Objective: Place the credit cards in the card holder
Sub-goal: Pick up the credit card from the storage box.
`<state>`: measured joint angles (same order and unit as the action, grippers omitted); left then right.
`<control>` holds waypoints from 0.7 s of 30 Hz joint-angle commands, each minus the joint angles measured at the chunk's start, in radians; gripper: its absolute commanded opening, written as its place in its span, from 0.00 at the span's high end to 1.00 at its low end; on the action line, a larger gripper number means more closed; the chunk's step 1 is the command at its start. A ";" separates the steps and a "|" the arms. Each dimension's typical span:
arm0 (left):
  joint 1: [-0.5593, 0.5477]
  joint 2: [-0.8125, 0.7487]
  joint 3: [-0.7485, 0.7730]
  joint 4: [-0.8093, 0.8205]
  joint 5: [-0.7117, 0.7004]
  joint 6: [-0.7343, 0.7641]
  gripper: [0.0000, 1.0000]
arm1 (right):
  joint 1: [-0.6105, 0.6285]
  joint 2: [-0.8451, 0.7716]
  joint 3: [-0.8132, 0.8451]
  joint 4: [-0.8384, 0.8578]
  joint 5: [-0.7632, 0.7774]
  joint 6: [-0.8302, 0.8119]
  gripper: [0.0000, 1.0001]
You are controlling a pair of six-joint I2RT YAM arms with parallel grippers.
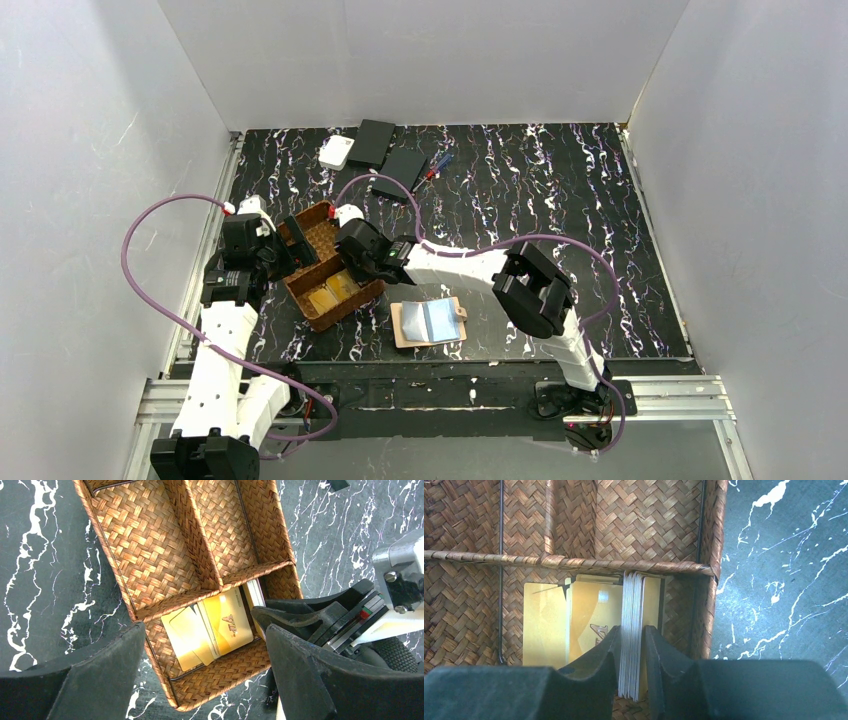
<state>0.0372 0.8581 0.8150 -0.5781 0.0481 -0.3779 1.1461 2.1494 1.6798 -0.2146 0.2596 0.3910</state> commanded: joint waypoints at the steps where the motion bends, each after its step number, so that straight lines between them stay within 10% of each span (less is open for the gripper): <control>1: 0.001 -0.007 -0.005 -0.008 0.015 0.003 0.11 | 0.006 -0.051 0.001 0.015 0.017 0.010 0.86; 12: 0.001 0.058 0.004 -0.025 0.189 -0.114 0.12 | -0.011 -0.110 -0.037 0.029 0.025 0.022 0.99; 21: 0.002 0.183 -0.074 0.105 0.327 -0.446 0.35 | -0.026 -0.190 -0.155 0.159 -0.021 0.028 0.99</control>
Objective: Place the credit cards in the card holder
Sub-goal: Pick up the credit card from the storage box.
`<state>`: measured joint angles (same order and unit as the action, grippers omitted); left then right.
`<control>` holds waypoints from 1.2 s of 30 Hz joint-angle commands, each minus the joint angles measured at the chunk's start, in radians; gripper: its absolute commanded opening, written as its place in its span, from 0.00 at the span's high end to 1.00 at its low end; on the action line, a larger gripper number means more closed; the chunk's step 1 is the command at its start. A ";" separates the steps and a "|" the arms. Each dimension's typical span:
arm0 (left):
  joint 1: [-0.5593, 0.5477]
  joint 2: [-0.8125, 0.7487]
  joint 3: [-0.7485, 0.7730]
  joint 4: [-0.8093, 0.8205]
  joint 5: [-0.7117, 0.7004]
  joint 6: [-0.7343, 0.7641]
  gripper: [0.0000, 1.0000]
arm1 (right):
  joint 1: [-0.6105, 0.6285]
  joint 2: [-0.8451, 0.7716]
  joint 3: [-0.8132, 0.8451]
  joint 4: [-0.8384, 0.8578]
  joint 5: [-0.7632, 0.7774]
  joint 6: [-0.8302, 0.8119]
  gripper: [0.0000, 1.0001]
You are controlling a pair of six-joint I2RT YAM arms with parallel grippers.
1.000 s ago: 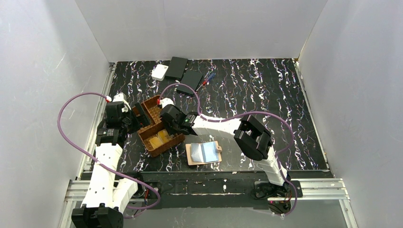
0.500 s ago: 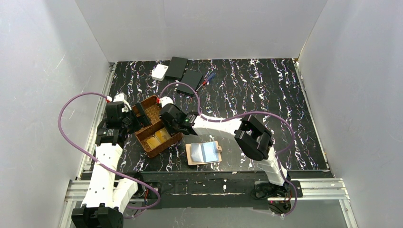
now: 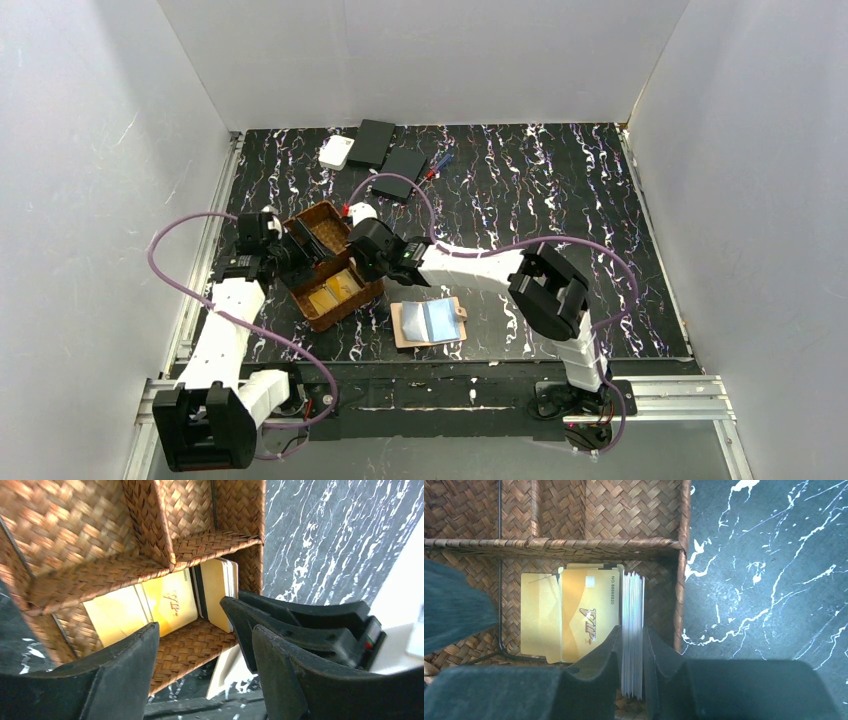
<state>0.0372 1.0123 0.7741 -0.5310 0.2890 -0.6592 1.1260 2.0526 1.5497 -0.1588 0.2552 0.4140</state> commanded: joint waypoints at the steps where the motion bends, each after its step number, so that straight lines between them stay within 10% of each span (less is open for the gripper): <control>1: 0.001 0.036 -0.041 0.077 0.096 -0.182 0.35 | -0.006 -0.101 -0.030 0.108 -0.018 0.002 0.99; 36: -0.093 0.133 -0.030 0.151 0.044 -0.251 0.49 | -0.037 -0.185 -0.226 0.377 -0.166 -0.172 0.99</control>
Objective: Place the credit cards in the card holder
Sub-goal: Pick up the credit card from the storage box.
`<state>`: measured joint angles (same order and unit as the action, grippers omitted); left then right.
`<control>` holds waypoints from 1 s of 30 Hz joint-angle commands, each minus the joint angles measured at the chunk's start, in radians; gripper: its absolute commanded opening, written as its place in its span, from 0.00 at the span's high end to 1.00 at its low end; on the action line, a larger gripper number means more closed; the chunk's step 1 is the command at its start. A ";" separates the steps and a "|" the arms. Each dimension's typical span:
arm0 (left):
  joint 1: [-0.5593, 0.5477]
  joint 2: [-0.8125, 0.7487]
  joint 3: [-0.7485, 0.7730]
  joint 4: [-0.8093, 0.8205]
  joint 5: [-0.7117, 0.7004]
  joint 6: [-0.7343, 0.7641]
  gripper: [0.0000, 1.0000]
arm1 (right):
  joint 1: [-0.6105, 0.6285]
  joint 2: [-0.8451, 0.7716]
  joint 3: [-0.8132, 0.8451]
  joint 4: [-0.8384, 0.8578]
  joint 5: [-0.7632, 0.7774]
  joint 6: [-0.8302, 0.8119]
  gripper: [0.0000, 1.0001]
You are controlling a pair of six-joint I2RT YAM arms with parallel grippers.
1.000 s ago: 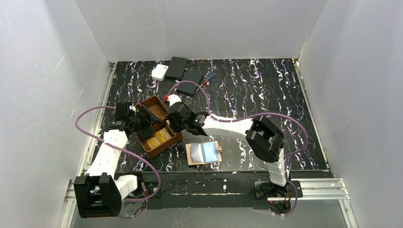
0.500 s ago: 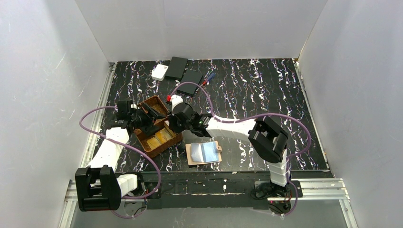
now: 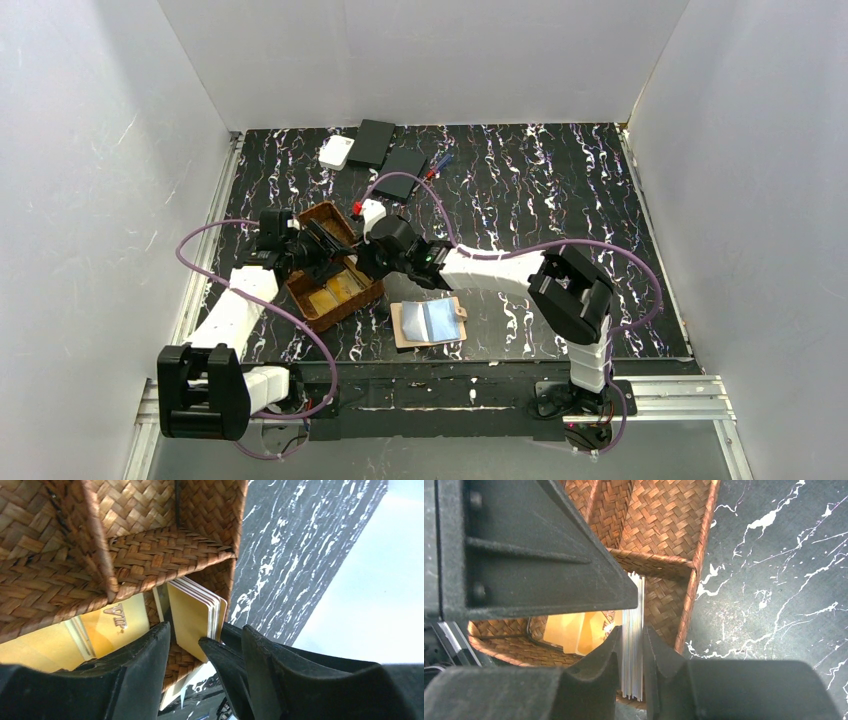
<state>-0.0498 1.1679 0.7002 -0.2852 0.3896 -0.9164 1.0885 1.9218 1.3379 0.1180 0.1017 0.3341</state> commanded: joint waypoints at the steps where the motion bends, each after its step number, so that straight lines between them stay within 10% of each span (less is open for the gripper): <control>1: -0.006 -0.015 0.049 -0.111 -0.061 -0.012 0.50 | 0.001 -0.056 -0.018 0.107 -0.012 -0.108 0.99; 11: -0.042 0.077 0.104 -0.113 -0.066 -0.047 0.33 | 0.001 -0.060 -0.038 0.136 -0.036 -0.154 0.99; 30: -0.081 0.107 0.115 -0.132 -0.135 -0.044 0.66 | 0.063 -0.084 -0.078 0.194 0.066 -0.237 0.99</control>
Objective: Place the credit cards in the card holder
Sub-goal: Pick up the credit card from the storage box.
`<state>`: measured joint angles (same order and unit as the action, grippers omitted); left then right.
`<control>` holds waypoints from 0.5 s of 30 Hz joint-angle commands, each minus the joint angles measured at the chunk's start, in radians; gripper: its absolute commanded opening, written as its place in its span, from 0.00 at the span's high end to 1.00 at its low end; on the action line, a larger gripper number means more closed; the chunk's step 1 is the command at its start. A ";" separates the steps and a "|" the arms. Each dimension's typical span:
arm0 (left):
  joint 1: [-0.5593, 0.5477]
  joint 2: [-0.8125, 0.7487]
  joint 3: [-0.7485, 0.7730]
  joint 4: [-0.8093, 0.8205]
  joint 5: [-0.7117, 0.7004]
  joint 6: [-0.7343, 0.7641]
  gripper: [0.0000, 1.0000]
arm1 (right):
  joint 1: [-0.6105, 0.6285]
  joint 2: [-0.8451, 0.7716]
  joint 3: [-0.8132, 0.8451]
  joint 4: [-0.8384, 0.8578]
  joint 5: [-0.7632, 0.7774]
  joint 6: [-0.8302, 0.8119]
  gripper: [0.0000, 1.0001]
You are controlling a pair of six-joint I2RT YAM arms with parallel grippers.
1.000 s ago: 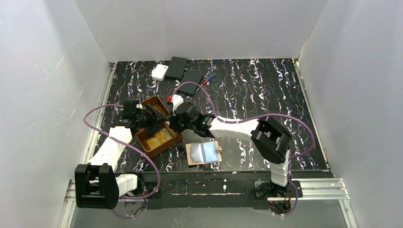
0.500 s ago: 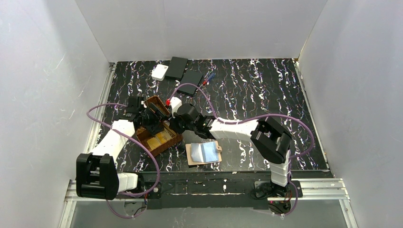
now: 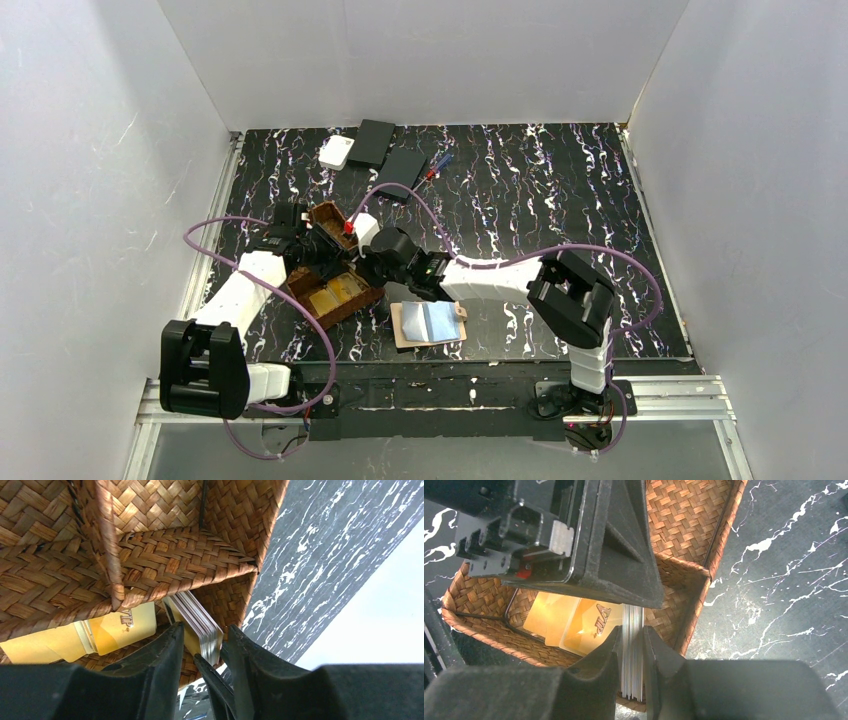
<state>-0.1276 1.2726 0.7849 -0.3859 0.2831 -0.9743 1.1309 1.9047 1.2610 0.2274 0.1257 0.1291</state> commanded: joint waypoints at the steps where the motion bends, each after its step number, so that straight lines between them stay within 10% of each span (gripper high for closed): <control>1: -0.003 0.000 0.029 -0.031 -0.032 0.016 0.69 | 0.025 -0.067 -0.003 0.085 0.049 -0.036 0.99; 10: -0.003 0.003 0.021 -0.005 -0.004 0.064 0.99 | 0.030 -0.070 0.001 0.043 0.061 0.011 0.98; 15: -0.003 0.008 0.019 0.022 0.033 0.098 1.00 | -0.003 -0.073 0.049 -0.075 0.006 0.092 0.75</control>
<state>-0.1278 1.2821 0.7849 -0.3927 0.2854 -0.9283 1.1494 1.9034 1.2554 0.2132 0.1776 0.1379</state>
